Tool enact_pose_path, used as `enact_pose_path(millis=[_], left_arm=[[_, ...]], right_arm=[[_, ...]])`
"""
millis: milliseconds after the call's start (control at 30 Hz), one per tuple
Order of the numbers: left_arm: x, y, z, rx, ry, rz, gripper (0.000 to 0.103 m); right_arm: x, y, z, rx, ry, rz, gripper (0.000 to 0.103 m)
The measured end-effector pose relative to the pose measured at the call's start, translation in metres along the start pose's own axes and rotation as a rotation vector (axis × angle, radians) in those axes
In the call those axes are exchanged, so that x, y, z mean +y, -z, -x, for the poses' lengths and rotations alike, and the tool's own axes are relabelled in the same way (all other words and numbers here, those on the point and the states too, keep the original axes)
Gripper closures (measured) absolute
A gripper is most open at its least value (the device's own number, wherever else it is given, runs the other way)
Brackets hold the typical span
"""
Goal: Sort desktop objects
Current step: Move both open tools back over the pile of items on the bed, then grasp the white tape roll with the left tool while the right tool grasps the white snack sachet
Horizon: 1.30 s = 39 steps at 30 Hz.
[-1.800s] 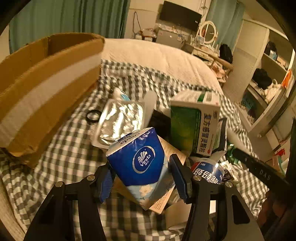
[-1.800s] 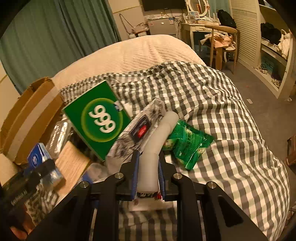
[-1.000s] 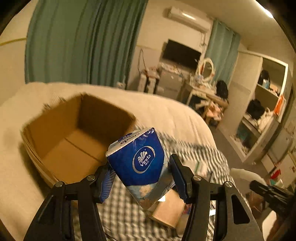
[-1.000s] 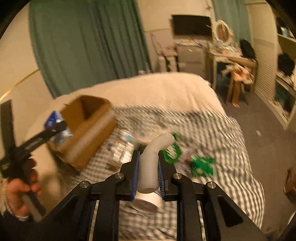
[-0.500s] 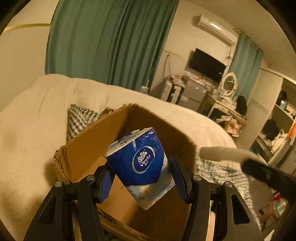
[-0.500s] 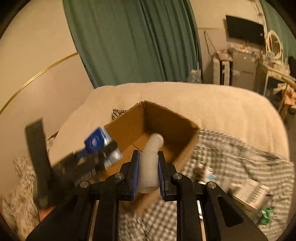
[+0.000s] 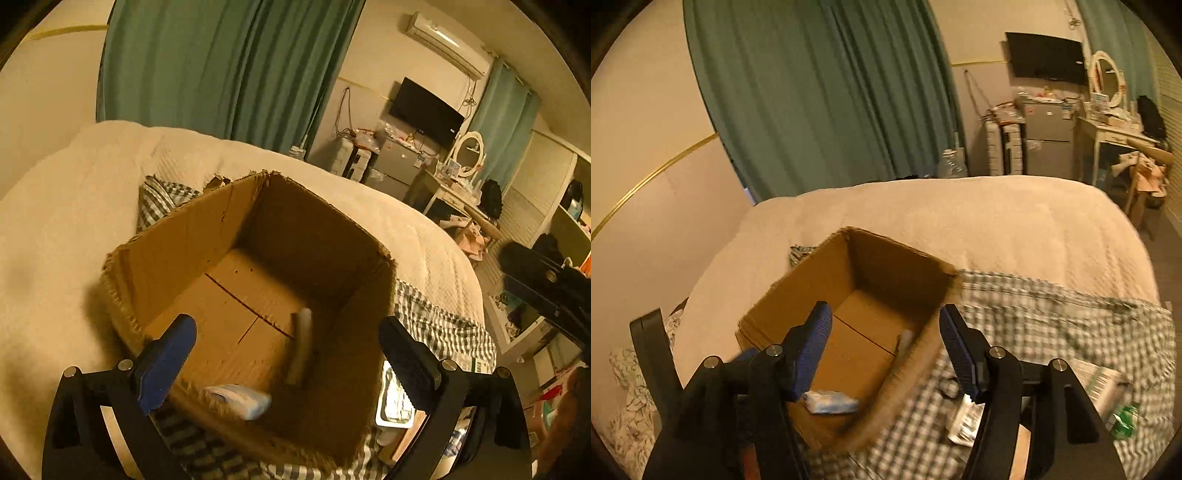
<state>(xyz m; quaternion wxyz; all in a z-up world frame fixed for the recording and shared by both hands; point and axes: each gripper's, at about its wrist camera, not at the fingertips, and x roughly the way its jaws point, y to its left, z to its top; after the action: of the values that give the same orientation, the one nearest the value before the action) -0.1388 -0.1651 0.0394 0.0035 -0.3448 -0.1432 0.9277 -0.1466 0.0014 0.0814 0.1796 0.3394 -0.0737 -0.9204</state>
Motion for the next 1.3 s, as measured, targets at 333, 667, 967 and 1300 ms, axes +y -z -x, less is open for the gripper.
enact_pose_path(millis=[333,667,967,1300], left_arm=[[-0.056,0.061,0.054,-0.029,0.048,-0.110,0.000],[-0.134,0.172,0.026,0.176,0.145,-0.182,0.000],[-0.184,0.227,-0.004,0.198,0.138,-0.222,0.000],[-0.222,0.261,-0.057,0.264,0.104,-0.213,0.000]], right_arm=[[-0.097,0.066,0.111,-0.035,0.171,-0.114,0.043],[-0.174,0.165,0.125,-0.011,0.356,-0.118,0.043],[-0.219,0.181,0.094,0.002,0.299,-0.080,0.034],[-0.264,0.204,0.060,0.079,0.237,-0.163,0.034]])
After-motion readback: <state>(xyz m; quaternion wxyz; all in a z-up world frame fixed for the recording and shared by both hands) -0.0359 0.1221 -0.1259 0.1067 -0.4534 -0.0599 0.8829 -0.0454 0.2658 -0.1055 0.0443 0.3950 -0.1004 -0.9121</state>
